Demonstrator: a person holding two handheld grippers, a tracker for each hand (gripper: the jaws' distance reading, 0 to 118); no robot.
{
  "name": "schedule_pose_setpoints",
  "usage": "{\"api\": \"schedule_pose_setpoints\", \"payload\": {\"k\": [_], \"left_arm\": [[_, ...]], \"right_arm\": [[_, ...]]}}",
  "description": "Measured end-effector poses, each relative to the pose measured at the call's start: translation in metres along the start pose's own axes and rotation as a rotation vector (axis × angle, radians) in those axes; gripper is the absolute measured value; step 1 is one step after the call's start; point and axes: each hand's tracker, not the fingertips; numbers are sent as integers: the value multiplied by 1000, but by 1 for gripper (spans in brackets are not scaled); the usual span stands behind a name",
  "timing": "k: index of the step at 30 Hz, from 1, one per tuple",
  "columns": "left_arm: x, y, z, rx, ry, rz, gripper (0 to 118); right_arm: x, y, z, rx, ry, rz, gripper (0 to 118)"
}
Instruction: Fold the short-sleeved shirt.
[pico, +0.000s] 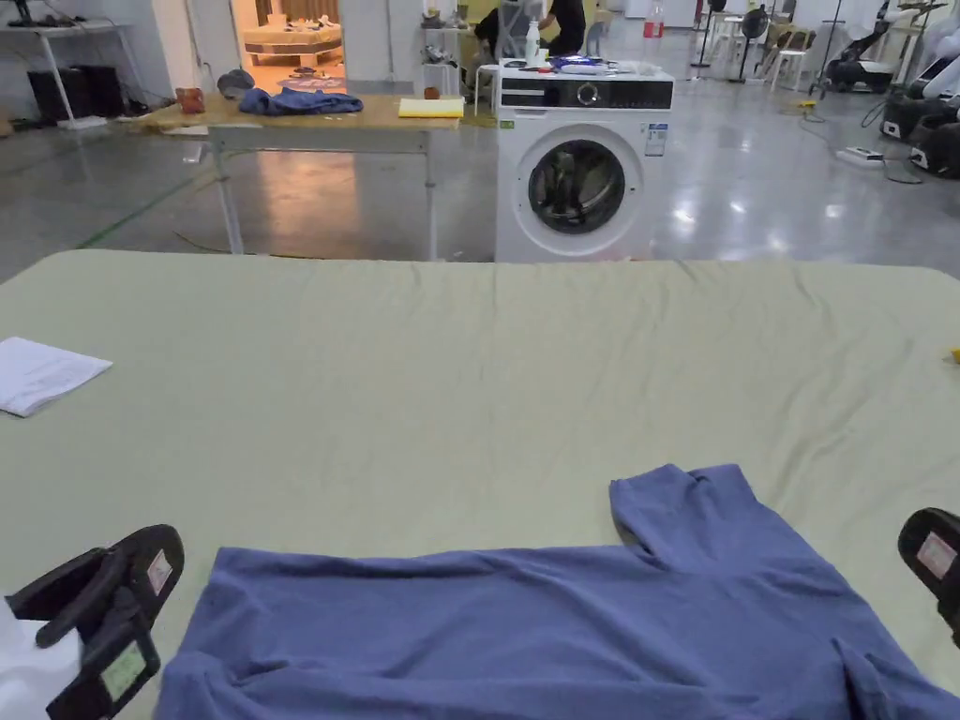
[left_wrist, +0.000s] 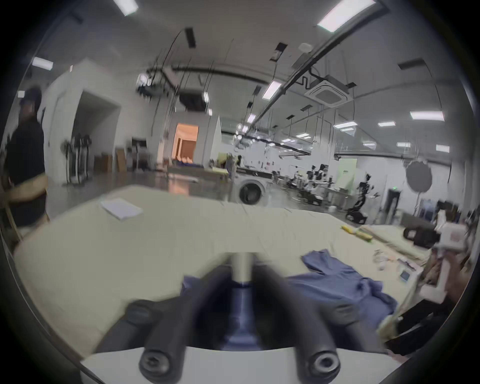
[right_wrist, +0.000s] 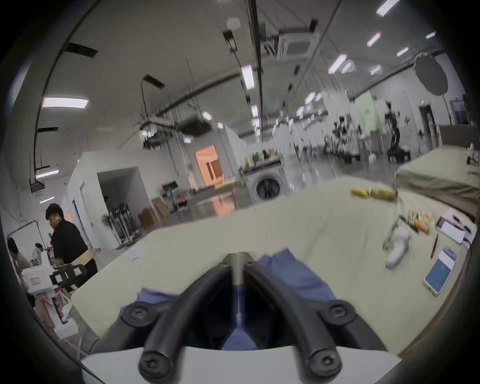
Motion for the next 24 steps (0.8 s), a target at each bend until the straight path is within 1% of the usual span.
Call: {"api": "schedule_pose_setpoints", "payload": {"k": [1, 2, 3, 4, 5, 7, 8, 9, 10, 11, 12, 13, 16, 17, 18, 19, 20, 21, 22, 23, 24], "left_arm": [[3, 5, -6, 1, 35, -36, 0], [-8, 1, -17, -10, 6, -17, 0], [-14, 8, -32, -64, -34, 5, 0], [-24, 14, -49, -117, -35, 20, 0], [-34, 20, -73, -225, -12, 26, 0], [-64, 21, -132, -522, -54, 61, 0], [-77, 14, -156, -627, -78, 68, 0], [-90, 4, -182, -664, -89, 66, 5], [-99, -7, -204, -709, -90, 70, 25], [-109, -17, -222, -751, -53, 69, 60], [-117, -31, -239, -778, -32, 63, 86], [-122, -46, -253, -814, -28, 30, 97], [-131, -84, -286, -842, 75, -50, 97], [-131, -95, -294, -881, 76, -68, 97], [-132, -117, -304, -953, 52, -83, 104], [-127, -121, -303, -894, 49, -143, 107], [-121, -116, -302, -854, 34, -154, 107], [-115, -113, -302, -880, 73, -176, 102], [-106, -110, -293, -832, 66, -192, 82], [-97, -105, -285, -795, 24, -224, 74], [-87, -101, -275, -742, -18, -274, 74]], "right_arm": [[-9, 2, -2, 37, -18, 19, 0], [-14, 3, -6, 21, -3, 28, 0], [-22, 6, -13, 9, 20, 46, 0], [-32, 8, -21, -5, 45, 54, 0], [-38, 8, -25, -17, 57, 59, 0], [-50, 5, -33, -67, 61, 95, 0], [-54, 2, -37, -91, 61, 107, 0], [-59, -1, -42, -117, 62, 111, 0], [-63, -5, -46, -138, 62, 111, 0], [-67, -9, -50, -160, 60, 111, 0], [-76, 8, -56, -185, 56, 106, 0], [-81, 5, -60, -210, 55, 95, 0], [-95, -4, -73, -257, 31, 91, 0], [-100, -6, -77, -274, 23, 91, 0], [-107, -7, -81, -288, 16, 88, 0], [-112, -8, -85, -296, 13, 84, 0], [-64, -6, -79, -298, 20, 51, 0], [-60, -6, -82, -305, 16, 48, 0], [-59, -6, -86, -310, 14, 46, 0], [-57, -6, -91, -317, 13, 47, 0], [-56, -5, -99, -330, 11, 52, 0]]}}
